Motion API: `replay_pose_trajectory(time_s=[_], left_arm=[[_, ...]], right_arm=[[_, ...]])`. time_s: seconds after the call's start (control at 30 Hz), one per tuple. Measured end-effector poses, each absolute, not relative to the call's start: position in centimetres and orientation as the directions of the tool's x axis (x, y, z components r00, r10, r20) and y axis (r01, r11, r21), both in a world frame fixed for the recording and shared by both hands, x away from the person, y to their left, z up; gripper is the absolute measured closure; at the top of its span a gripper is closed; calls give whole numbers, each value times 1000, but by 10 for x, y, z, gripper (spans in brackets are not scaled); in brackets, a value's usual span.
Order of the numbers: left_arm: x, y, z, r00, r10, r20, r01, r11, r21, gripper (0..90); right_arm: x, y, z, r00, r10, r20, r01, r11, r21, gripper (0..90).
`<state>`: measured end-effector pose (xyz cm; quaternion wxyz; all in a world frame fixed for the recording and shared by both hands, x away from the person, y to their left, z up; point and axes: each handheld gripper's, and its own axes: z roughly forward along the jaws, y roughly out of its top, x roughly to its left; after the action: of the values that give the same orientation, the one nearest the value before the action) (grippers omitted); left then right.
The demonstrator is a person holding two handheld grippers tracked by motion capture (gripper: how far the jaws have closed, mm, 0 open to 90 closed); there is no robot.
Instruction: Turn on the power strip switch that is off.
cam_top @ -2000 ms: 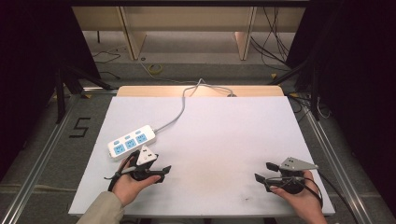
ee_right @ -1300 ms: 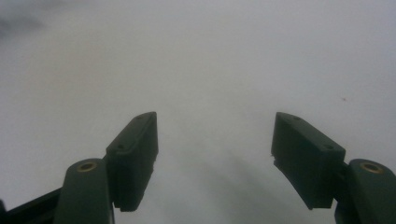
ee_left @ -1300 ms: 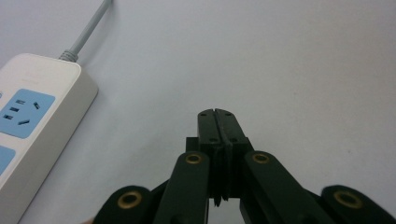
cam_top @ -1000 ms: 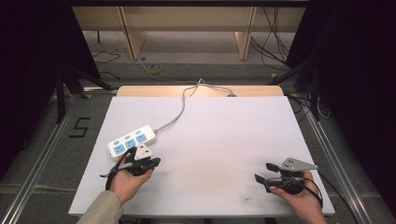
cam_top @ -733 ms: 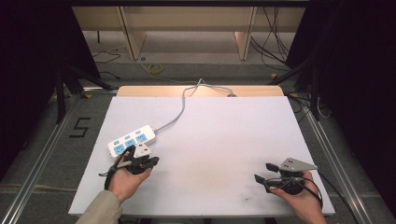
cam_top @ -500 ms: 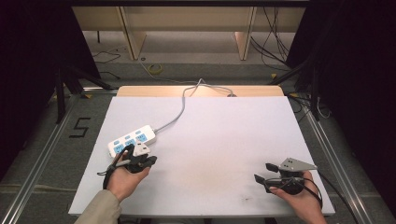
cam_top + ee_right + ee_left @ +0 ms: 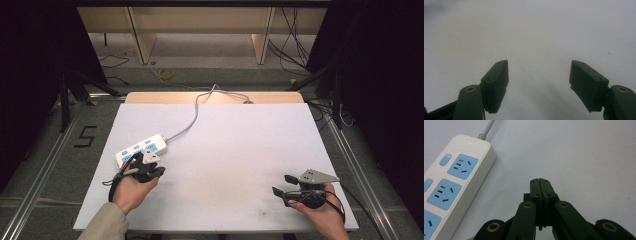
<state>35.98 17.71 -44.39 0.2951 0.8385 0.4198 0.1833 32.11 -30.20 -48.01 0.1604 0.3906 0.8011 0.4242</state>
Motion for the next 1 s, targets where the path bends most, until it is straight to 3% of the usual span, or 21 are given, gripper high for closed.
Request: replay_pose_trajectory(time_s=[1.0], left_arm=[[373, 180, -435, 554, 828, 80, 643, -488, 590, 898]], right_arm=[[321, -302, -480, -642, 763, 78, 492, 332, 805, 326]])
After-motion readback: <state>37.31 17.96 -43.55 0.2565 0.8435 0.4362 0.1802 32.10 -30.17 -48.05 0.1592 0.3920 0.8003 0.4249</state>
